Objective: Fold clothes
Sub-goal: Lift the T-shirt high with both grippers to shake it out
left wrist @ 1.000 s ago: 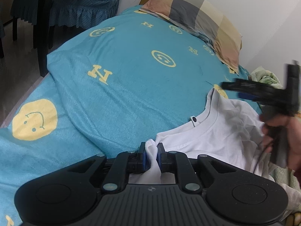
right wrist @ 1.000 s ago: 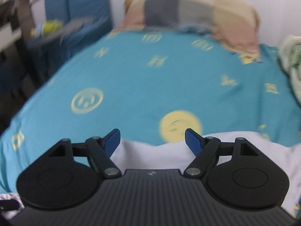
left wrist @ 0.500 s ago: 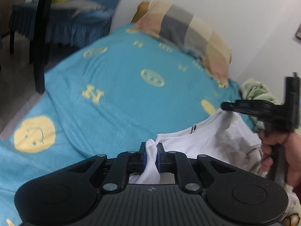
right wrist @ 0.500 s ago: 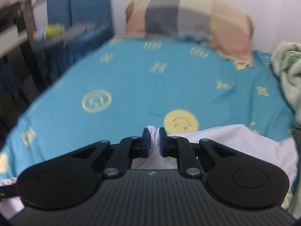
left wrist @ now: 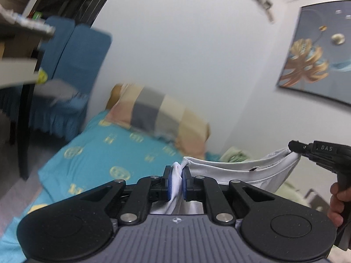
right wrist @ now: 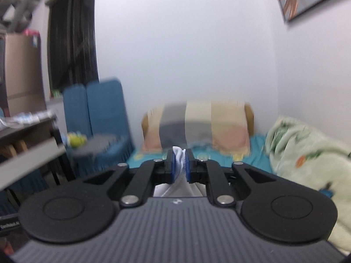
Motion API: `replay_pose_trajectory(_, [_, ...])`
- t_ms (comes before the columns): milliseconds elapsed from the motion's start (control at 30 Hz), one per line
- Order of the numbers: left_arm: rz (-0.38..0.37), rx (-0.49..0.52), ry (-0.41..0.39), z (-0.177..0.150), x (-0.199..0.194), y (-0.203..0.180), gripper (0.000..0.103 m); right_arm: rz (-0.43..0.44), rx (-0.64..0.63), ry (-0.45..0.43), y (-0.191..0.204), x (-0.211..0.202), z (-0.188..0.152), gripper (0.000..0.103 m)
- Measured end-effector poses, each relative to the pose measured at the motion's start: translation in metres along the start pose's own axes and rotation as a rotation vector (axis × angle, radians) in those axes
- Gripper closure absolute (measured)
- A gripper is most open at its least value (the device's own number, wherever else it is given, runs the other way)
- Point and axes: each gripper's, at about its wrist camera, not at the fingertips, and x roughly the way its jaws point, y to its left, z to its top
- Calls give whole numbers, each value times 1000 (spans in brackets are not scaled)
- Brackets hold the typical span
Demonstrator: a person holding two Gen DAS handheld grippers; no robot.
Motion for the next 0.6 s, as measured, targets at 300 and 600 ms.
replay_pose_trajectory(300, [-33, 166, -249, 106, -131, -109, 94, 53, 19, -268, 16, -131, 97, 91])
replay_pose_trajectory(600, [-39, 305, -445, 185, -261, -213, 94, 99, -7, -475, 37, -242, 179, 91])
